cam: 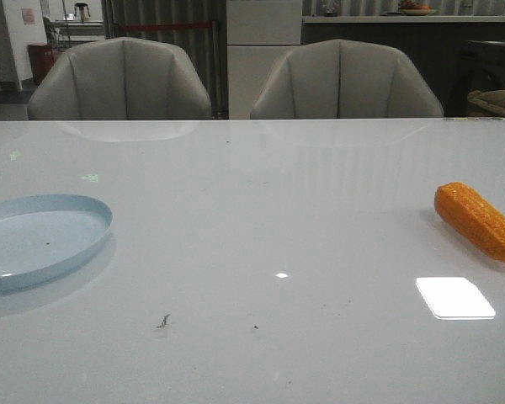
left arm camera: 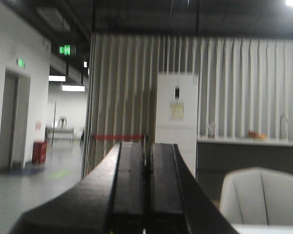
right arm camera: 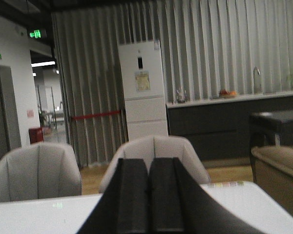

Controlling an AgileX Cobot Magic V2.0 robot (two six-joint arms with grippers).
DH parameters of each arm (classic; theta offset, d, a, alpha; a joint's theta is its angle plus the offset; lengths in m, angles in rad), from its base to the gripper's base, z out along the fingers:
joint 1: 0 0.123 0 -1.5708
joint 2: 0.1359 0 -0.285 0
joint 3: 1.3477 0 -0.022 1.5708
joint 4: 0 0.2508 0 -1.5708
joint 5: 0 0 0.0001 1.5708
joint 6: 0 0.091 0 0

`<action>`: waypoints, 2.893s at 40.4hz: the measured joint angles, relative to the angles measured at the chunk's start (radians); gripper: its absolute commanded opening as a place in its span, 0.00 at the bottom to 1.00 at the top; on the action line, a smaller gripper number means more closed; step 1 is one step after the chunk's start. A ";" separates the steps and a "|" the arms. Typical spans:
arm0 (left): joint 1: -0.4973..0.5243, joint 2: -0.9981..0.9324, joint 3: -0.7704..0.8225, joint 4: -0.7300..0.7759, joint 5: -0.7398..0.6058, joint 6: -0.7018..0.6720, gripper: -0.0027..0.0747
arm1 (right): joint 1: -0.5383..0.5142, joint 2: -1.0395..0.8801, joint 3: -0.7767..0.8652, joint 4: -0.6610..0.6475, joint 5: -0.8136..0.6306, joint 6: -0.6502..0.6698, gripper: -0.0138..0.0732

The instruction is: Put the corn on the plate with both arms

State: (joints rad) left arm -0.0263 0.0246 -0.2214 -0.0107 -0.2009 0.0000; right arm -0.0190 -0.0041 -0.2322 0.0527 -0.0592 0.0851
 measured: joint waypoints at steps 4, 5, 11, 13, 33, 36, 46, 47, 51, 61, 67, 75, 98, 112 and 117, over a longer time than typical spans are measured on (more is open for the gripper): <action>0.000 0.111 -0.181 0.043 0.057 0.000 0.16 | 0.000 0.088 -0.186 0.000 0.031 0.000 0.20; 0.000 0.154 -0.233 0.051 0.071 0.000 0.16 | 0.000 0.127 -0.234 0.000 0.031 0.000 0.20; 0.000 0.419 -0.478 0.066 0.101 0.000 0.16 | 0.000 0.378 -0.432 0.000 0.030 0.000 0.20; 0.000 0.496 -0.528 0.068 0.101 0.000 0.16 | 0.000 0.462 -0.460 0.000 0.027 0.000 0.20; 0.000 1.121 -0.562 -0.049 0.231 0.000 0.51 | 0.000 0.997 -0.470 0.023 0.193 0.000 0.35; 0.000 1.156 -0.562 -0.051 0.265 0.000 0.72 | 0.000 1.010 -0.470 0.025 0.193 0.000 0.52; 0.000 1.219 -0.568 -0.051 0.327 0.000 0.62 | 0.000 1.052 -0.470 0.025 0.193 0.000 0.77; 0.000 1.229 -0.574 -0.051 0.343 0.000 0.62 | 0.000 1.057 -0.470 0.025 0.195 0.000 0.77; 0.000 1.279 -0.605 -0.053 0.419 0.000 0.62 | 0.000 1.068 -0.470 0.025 0.206 0.000 0.77; 0.020 1.497 -0.792 -0.053 0.583 0.000 0.62 | 0.000 1.070 -0.470 0.025 0.212 0.000 0.77; 0.063 1.656 -0.934 -0.059 0.698 0.000 0.62 | 0.000 1.070 -0.470 0.025 0.215 0.000 0.77; 0.100 1.824 -1.074 -0.091 0.841 0.000 0.62 | 0.000 1.070 -0.470 0.025 0.218 0.000 0.77; 0.099 1.951 -1.138 -0.117 0.960 0.000 0.62 | 0.000 1.070 -0.470 0.025 0.220 0.000 0.77; 0.099 1.988 -1.139 -0.117 0.964 0.000 0.39 | 0.000 1.071 -0.470 0.025 0.233 0.000 0.77; 0.099 1.988 -1.139 -0.119 0.962 0.000 0.19 | 0.000 1.071 -0.470 0.025 0.233 0.000 0.77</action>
State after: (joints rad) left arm 0.0724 2.0130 -1.3601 -0.1294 0.7612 0.0000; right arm -0.0190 1.0674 -0.7018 0.0773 0.1736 0.0851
